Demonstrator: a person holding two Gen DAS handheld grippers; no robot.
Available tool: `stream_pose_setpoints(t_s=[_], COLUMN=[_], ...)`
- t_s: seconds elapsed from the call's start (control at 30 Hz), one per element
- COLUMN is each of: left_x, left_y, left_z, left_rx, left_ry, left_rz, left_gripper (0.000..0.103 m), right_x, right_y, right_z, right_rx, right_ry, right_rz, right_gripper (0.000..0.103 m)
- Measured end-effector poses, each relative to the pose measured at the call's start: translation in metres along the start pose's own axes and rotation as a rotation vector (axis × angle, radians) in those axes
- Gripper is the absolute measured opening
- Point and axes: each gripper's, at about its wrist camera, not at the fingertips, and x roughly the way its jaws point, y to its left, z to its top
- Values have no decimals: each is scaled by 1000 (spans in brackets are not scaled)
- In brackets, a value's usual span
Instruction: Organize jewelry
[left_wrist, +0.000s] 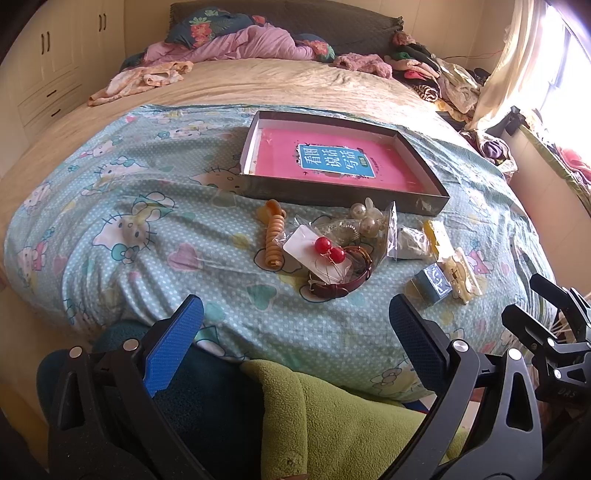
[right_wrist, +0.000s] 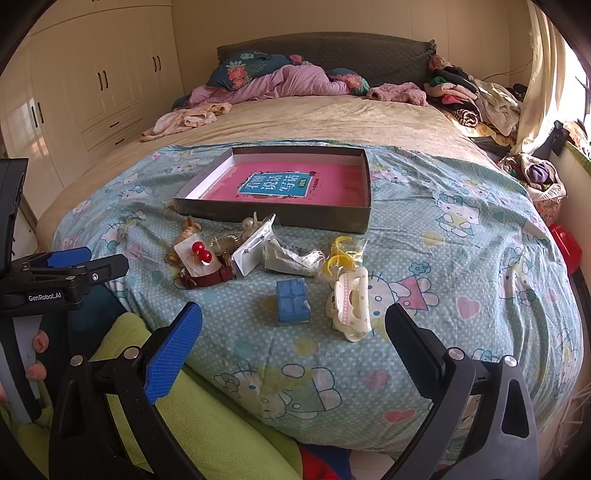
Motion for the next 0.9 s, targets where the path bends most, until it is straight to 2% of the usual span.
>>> stream_pose_setpoints(t_s=[0.9], left_x=[3], left_y=[-3], left_z=[-3], left_rx=[2], left_ry=[9], left_rz=[6], left_gripper=[94], right_x=[9], right_y=[-3], right_z=[1], right_rx=[20], right_ry=[11], right_rz=[35], right_gripper=[99])
